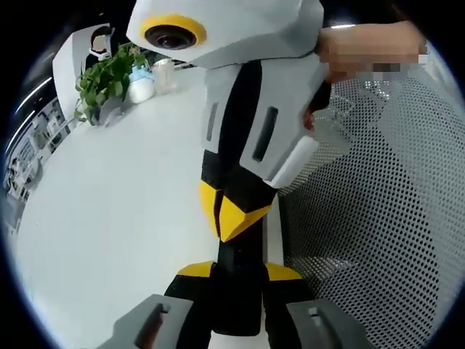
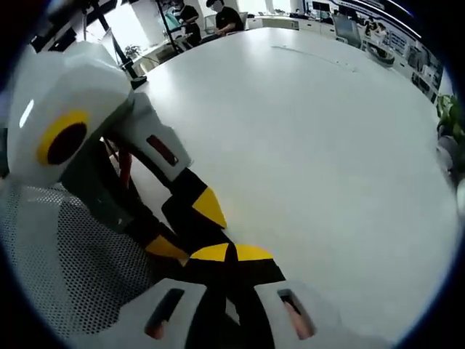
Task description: Press the specified remote control buttons in sequence, fully releasing each button before pressing the next.
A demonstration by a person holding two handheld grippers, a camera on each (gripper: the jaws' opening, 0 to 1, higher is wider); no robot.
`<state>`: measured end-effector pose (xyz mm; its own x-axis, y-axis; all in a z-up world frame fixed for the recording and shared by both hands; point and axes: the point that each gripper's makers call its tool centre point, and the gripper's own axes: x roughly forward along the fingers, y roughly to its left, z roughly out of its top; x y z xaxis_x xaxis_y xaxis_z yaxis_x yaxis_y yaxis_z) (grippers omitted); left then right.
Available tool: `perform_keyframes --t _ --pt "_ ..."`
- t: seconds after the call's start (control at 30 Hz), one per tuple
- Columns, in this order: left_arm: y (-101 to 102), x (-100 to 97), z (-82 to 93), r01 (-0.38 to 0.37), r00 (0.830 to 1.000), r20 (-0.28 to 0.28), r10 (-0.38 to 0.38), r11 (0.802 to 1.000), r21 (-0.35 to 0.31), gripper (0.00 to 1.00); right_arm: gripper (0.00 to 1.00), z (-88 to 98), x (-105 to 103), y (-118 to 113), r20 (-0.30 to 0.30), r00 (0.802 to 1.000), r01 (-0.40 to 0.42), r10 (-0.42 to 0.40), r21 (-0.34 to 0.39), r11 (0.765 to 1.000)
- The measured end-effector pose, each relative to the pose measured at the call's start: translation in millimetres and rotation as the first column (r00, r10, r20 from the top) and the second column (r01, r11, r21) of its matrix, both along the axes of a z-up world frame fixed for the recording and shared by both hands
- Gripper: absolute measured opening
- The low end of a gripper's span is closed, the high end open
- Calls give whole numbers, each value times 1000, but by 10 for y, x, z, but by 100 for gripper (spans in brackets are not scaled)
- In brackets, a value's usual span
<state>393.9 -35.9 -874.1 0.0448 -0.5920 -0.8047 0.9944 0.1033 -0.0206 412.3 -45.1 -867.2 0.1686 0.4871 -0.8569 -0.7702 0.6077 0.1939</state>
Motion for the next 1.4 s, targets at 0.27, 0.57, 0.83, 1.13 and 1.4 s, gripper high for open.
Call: perform_keyframes --t 0.27,0.57,0.83,1.13,1.4 --pt "5 2 2 4 1000 -9 -4 1000 0 24 0 -12 9 13 46 998 -38 38 -12 999" --pt "2 4 1 -5 1000 -4 5 1000 -8 24 0 -24 33 12 37 999 -10 9 3 1000" --pt "-6 3 2 1 1000 4 -1 1000 2 24 0 -30 57 9 11 999 33 -34 32 999" --pt "-6 1 2 7 1000 1 -7 1000 9 24 0 -26 34 -24 -64 992 114 -111 37 993" --pt "-13 10 -3 -14 1000 -8 14 1000 17 24 0 7 -41 -57 -54 998 43 -43 -12 999"
